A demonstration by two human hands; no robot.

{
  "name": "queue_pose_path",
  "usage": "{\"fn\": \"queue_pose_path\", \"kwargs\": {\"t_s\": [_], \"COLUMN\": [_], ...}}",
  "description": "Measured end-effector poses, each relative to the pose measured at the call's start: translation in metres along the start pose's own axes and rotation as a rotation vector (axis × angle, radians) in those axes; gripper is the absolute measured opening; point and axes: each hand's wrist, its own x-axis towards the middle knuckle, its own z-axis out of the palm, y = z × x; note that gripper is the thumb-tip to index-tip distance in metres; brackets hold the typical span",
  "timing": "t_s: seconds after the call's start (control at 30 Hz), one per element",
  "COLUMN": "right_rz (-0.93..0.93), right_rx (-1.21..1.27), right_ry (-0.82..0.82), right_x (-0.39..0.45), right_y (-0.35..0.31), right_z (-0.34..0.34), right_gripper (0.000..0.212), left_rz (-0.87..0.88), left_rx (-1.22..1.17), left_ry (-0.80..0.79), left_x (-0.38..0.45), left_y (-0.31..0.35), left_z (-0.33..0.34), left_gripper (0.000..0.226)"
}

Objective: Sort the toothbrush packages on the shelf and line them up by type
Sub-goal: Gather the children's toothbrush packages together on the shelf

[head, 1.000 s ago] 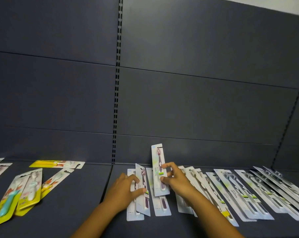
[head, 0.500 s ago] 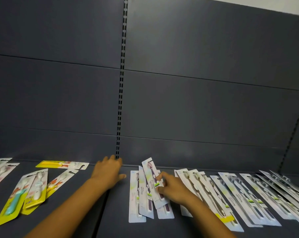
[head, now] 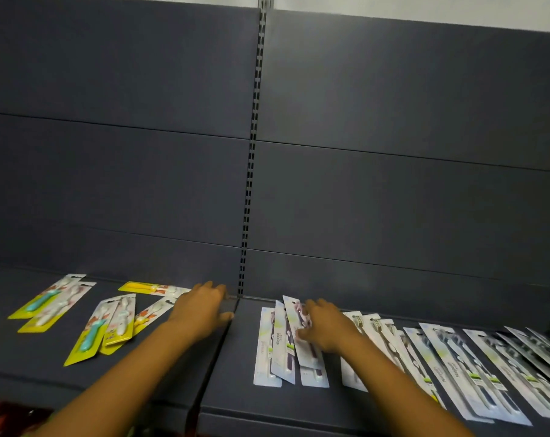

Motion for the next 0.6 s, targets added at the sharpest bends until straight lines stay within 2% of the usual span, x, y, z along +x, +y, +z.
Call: {"fn": "queue_pose_path", "kwargs": {"t_s": [0.2, 0.37, 0.6], "right_rz": [-0.151, -0.244, -0.289], "right_rx": [-0.077, -0.158, -0.171], "right_ry": [-0.033, -0.105, -0.133], "right_x": [0.000, 0.000, 0.010], "right_y": [-0.032, -0.077, -0.147], "right_z": [-0.025, -0.020, 0.007], "right_gripper": [0.071, 0.080, 0.074], "left_rz": [-0.104, -0.187, -0.305], "left_rx": [-0.007, 0.074, 0.091], "left_ry": [-0.020, -0.036, -0.098], "left_x": [-0.040, -0.079, -0.107], "left_y": [-0.022, -0.060, -0.142], "left_z": [-0.023, -0.033, -0.031], "left_gripper": [0.049, 0.046, 0.045]}}
